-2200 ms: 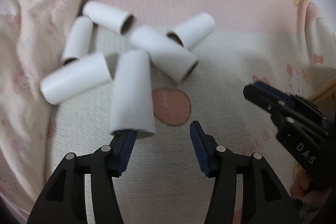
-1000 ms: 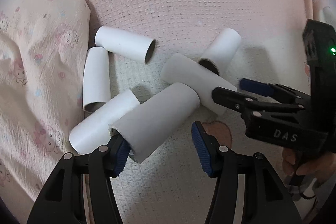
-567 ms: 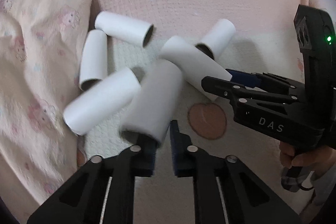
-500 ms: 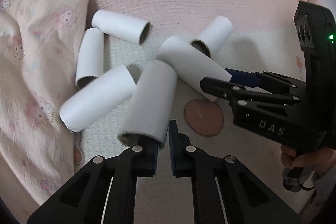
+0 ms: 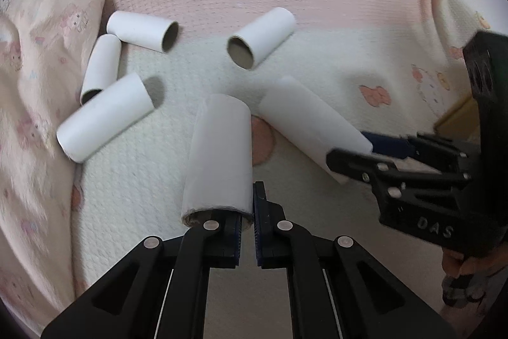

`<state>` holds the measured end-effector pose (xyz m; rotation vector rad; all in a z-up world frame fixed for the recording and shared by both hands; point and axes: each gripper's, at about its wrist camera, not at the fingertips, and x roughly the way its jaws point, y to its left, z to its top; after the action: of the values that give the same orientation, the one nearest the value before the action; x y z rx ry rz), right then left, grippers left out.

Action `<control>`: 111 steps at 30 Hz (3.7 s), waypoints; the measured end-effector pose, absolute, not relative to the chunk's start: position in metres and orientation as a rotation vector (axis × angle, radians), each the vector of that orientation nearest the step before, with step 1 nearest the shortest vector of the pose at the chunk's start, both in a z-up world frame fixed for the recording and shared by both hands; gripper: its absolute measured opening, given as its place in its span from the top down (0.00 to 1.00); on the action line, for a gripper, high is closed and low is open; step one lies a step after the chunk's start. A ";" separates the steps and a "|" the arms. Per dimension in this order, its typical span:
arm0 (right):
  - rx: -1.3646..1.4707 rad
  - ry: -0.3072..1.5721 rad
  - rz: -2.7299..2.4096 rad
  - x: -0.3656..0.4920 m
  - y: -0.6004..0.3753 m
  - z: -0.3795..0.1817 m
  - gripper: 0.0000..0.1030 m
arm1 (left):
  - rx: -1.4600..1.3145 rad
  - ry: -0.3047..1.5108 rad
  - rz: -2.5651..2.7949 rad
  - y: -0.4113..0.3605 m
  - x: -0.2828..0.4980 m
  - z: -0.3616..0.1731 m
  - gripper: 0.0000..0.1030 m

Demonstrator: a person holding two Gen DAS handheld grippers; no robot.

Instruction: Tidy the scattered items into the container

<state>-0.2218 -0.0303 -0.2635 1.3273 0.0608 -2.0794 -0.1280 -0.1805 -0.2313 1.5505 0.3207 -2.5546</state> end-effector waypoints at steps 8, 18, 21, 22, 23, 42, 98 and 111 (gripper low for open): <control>1.472 0.040 -2.042 -0.181 -0.004 -0.264 0.58 | 1.567 0.374 -2.585 -0.148 -0.094 -0.231 0.93; 1.536 0.113 -2.015 -0.136 0.009 -0.261 0.58 | 1.585 0.316 -2.588 -0.127 -0.061 -0.232 0.93; 1.565 0.149 -2.027 -0.124 0.014 -0.259 0.58 | 1.587 0.283 -2.586 -0.120 -0.053 -0.232 0.93; 1.573 0.161 -2.035 -0.120 0.016 -0.259 0.58 | 1.592 0.265 -2.588 -0.118 -0.051 -0.233 0.93; 1.579 0.172 -2.044 -0.115 0.018 -0.258 0.58 | 1.595 0.248 -2.587 -0.115 -0.049 -0.233 0.93; 1.685 0.251 -2.019 -0.087 0.026 -0.265 0.28 | 1.750 0.166 -2.506 -0.108 -0.011 -0.239 0.44; 1.806 0.369 -2.004 -0.144 -0.020 -0.285 0.45 | 1.883 0.321 -2.306 -0.140 -0.079 -0.266 0.45; 1.815 0.317 -1.972 -0.125 -0.023 -0.280 0.55 | 1.907 0.291 -2.275 -0.129 -0.048 -0.268 0.51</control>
<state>-0.1252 -0.0225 -0.2802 1.8148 0.3168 -1.9716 -0.0476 -0.1288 -0.2679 1.9065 0.2912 -2.2747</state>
